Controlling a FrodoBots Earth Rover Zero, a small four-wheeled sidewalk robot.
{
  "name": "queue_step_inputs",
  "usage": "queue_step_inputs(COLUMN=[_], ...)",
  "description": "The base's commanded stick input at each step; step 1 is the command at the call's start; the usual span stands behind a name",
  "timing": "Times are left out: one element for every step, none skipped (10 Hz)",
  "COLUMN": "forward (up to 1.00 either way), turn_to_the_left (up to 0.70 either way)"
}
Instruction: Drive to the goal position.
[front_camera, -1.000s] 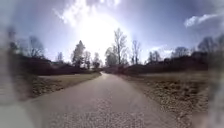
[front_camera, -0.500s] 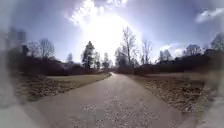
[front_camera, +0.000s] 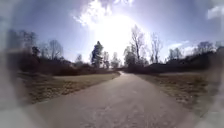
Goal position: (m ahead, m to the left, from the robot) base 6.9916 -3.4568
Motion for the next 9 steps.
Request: queue_step_inputs(forward=[1.00,1.00,1.00,1.00,1.00,1.00,1.00,1.00,1.00], turn_to_the_left=[0.00,-0.13,-0.13,0.00,0.00,0.00,0.00,0.00,0.00])
